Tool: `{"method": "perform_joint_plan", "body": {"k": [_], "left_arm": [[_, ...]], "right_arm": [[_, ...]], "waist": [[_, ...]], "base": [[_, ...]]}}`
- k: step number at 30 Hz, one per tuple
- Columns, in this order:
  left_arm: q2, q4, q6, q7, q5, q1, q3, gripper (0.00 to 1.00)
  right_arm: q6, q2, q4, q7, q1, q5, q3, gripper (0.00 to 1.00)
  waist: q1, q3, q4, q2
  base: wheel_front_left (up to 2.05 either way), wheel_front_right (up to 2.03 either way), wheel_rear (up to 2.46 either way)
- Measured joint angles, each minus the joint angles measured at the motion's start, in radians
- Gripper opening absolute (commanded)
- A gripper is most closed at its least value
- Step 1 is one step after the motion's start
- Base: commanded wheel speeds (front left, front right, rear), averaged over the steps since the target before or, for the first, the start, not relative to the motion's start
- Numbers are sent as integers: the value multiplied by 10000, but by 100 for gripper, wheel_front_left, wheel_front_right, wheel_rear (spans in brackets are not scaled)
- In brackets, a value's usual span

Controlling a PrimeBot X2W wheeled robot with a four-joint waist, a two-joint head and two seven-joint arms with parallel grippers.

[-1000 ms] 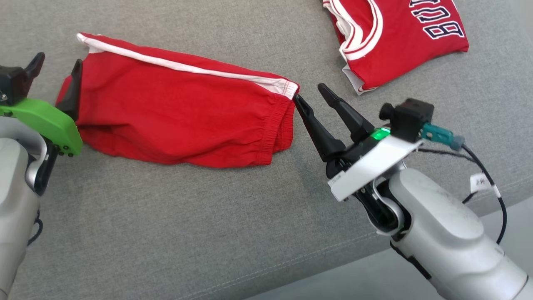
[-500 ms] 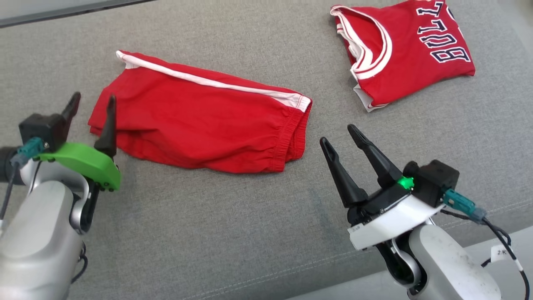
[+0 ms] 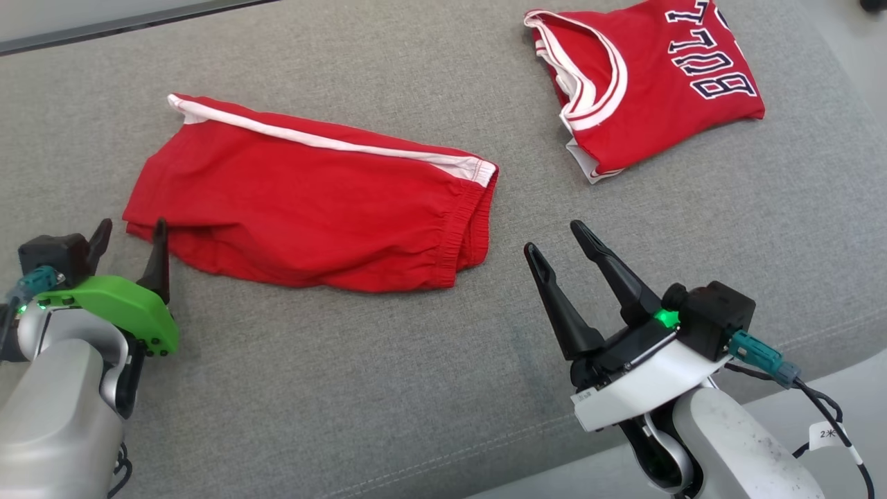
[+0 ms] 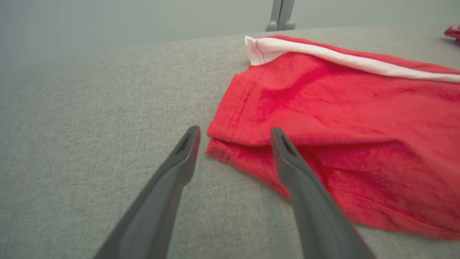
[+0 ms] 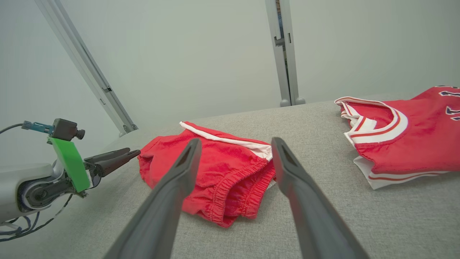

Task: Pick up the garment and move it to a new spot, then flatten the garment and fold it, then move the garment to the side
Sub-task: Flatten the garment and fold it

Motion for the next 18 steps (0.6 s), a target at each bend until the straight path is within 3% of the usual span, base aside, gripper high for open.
{"method": "perform_joint_plan", "body": {"k": [12,13,14,15,16,18], "left_arm": [[-15,1304,-244,0,25,-677,102,100],[-36,1411,-257,0,23,-737,73,93],[-67,1476,-278,0,23,-771,40,61],[-104,1515,-301,0,23,-788,35,10],[-132,1547,-324,0,23,-806,6,0],[-211,1580,-332,-2,23,-840,-31,0]], "right_arm": [[0,109,19,0,-56,-42,75,100],[0,111,31,0,-68,-50,88,100],[0,111,40,0,-78,-67,96,100],[0,111,52,0,-86,-81,107,100],[0,109,63,0,-98,-102,132,100],[0,109,77,0,-119,-115,136,100]], "waist": [[0,457,-341,0],[0,472,-347,0],[0,476,-343,0],[0,476,-334,0],[0,474,-324,0],[0,462,-285,0]], "base": [[0,0,0],[0,0,0],[0,0,0],[0,0,0],[0,0,0],[0,0,0]]}}
